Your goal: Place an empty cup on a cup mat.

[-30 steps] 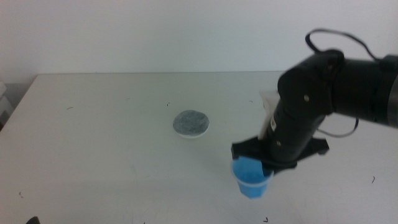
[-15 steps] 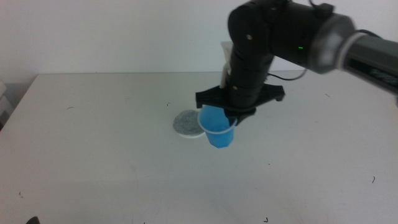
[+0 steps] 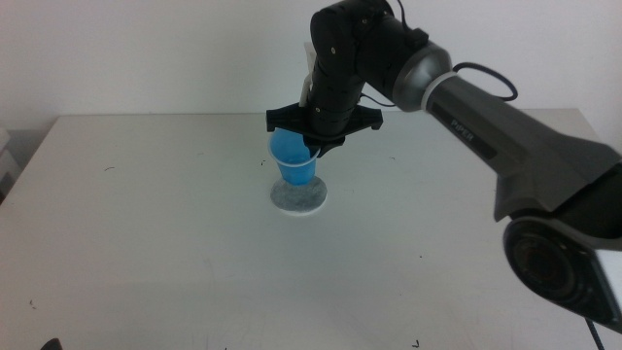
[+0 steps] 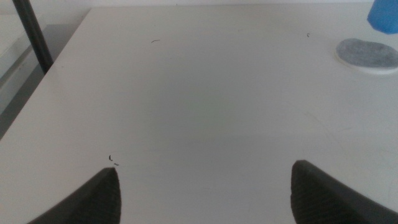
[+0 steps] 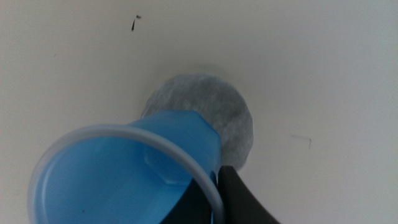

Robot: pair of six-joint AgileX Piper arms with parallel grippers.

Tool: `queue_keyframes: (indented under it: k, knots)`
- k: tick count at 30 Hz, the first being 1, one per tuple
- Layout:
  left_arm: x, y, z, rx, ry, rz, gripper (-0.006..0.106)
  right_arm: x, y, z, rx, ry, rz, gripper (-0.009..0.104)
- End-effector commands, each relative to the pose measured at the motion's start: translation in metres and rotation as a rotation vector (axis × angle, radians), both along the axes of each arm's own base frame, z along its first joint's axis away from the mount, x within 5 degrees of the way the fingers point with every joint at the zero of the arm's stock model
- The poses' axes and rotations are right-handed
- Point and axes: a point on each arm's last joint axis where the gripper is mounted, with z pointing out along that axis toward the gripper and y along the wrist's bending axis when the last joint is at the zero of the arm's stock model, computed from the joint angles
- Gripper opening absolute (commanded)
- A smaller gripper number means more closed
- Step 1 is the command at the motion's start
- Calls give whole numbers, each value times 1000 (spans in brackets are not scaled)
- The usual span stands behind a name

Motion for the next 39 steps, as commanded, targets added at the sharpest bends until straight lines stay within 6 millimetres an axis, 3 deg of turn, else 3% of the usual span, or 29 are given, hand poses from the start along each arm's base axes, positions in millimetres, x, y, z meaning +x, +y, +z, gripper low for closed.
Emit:
queue_keyframes:
  k: [1, 11, 20, 25, 30, 34, 39]
  knots:
    - [1, -1, 8, -7, -79, -4, 105, -1, -13, 35, 21, -44, -12, -1]
    - [1, -1, 8, -7, -79, -4, 105, 12, -10, 0, -12, -5, -19, -1]
    - [1, -1, 8, -7, -79, -4, 105, 12, -10, -3, -28, 0, 2, 1]
    - [1, -1, 8, -7, -79, -4, 105, 12, -9, -3, -25, -4, 2, 15]
    - [1, -1, 8, -7, -79, -4, 105, 14, -9, -1, -11, -26, 3, 37]
    - [1, -1, 8, -7, -79, -4, 105, 12, -10, 15, 19, -70, 0, 56]
    - [1, -1, 8, -7, -79, -4, 105, 5, -18, 45, 15, -127, -3, 67]
